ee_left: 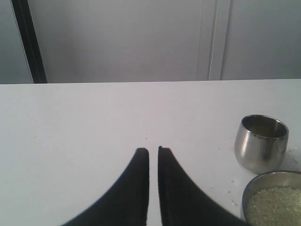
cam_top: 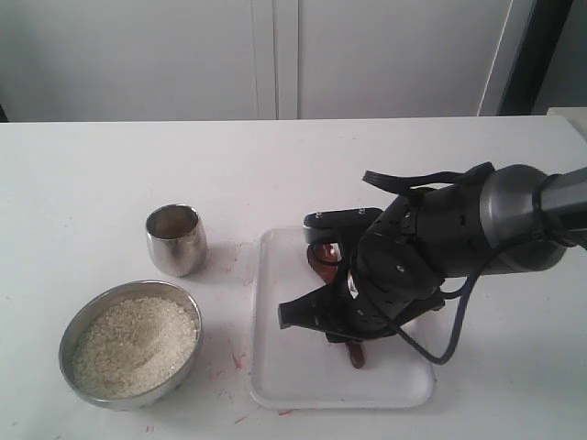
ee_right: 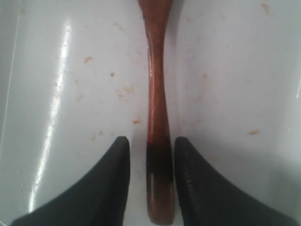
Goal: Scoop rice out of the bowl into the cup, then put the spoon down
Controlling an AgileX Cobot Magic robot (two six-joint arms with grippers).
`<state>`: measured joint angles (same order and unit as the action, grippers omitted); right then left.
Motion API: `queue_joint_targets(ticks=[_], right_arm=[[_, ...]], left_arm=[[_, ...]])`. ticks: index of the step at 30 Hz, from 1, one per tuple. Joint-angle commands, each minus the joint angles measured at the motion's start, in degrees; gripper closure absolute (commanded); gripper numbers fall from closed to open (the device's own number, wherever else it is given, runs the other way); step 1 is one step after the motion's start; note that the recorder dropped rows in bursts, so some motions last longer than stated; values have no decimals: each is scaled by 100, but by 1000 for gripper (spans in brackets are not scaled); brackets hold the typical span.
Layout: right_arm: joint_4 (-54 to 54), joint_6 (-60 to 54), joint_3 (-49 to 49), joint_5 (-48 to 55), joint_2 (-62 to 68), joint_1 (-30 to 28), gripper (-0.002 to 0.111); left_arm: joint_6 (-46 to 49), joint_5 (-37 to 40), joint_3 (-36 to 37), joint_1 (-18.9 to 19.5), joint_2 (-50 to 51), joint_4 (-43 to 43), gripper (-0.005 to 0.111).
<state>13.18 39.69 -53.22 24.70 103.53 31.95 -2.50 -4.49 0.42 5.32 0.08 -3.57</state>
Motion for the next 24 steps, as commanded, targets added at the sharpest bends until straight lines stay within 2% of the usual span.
queue_joint_targets(ticks=[1,10,16,24], right_arm=[[-74,-52,-30,-12,-63,24,76],[-71,-526,-30,119,-1175,388,76],[217,-843,26,761,-2197,403,76],[247,-1680,924,1189,-4152,403,76]], left_arm=[[-31,-18,-42,-42,-8,-26,92],[-31,-18,-42,-42,-8,-26,92],[-31,-18,-42,-42,-8,-26,92],[-31,-18,-42,-42,-8,-26,92]])
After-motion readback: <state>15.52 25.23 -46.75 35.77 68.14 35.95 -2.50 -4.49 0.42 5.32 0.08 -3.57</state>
